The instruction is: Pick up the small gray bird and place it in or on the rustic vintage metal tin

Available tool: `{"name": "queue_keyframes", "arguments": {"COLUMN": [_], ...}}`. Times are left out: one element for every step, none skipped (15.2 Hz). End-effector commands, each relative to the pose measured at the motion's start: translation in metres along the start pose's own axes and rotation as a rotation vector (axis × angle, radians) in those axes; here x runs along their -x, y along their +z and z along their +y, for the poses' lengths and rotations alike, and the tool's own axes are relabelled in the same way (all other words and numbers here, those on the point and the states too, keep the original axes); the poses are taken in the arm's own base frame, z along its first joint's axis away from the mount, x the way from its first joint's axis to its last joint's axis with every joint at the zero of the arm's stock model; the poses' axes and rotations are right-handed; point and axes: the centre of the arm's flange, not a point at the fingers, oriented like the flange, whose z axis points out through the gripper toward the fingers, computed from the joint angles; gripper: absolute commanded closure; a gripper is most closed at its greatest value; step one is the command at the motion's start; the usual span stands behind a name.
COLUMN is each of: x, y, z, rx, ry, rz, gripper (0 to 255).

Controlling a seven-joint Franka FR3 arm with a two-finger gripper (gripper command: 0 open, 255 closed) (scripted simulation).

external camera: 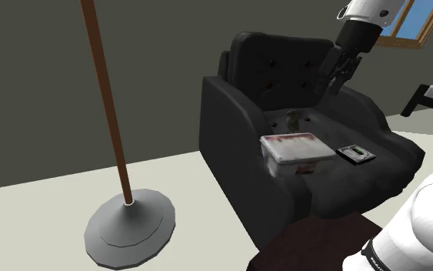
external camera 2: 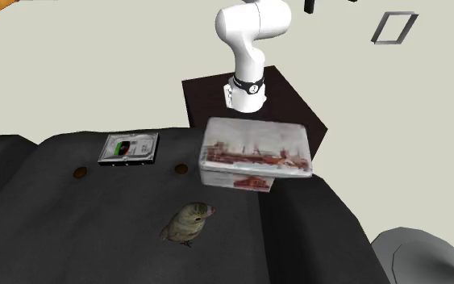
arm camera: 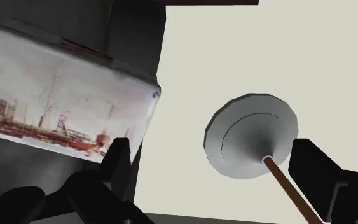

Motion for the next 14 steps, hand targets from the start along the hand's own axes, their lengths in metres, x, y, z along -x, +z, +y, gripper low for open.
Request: {"name": "queue_keyframes", "arguments": {"x": [0.0, 0.0, 0.0, -0.001, -0.002, -0.003, -0.004, -0.005, -0.007, -0.009, -0.011, -0.013, -0.015, -0.018], "y": [0.0, 0.007, 0.014, 0.02, 0.027, 0.034, 0.041, 0.047, 0.054, 0.06, 0.067, 0.073, 0.079, 0.086], "z": [0.0, 0.011, 0.021, 0.032, 0.043, 0.053, 0.064, 0.075, 0.085, 0.096, 0.107, 0.117, 0.128, 0.139], "rx": [0.0, 0.004, 0.008, 0.012, 0.016, 0.019, 0.023, 0.027, 0.031, 0.035, 0.039, 0.043, 0.047, 0.051], "ry": [0.0, -0.015, -0.031, -0.046, -0.061, -0.077, -0.092, -0.107, -0.123, -0.138, -0.153, -0.169, -0.184, -0.199], "rz": [0.0, 0.007, 0.014, 0.02, 0.027, 0.034, 0.041, 0.047, 0.054, 0.061, 0.068, 0.074, 0.081, 0.088], "gripper": [0, 0, 0, 0, 0, 0, 0, 0, 0, 0, 0, 0, 0, 0]}}
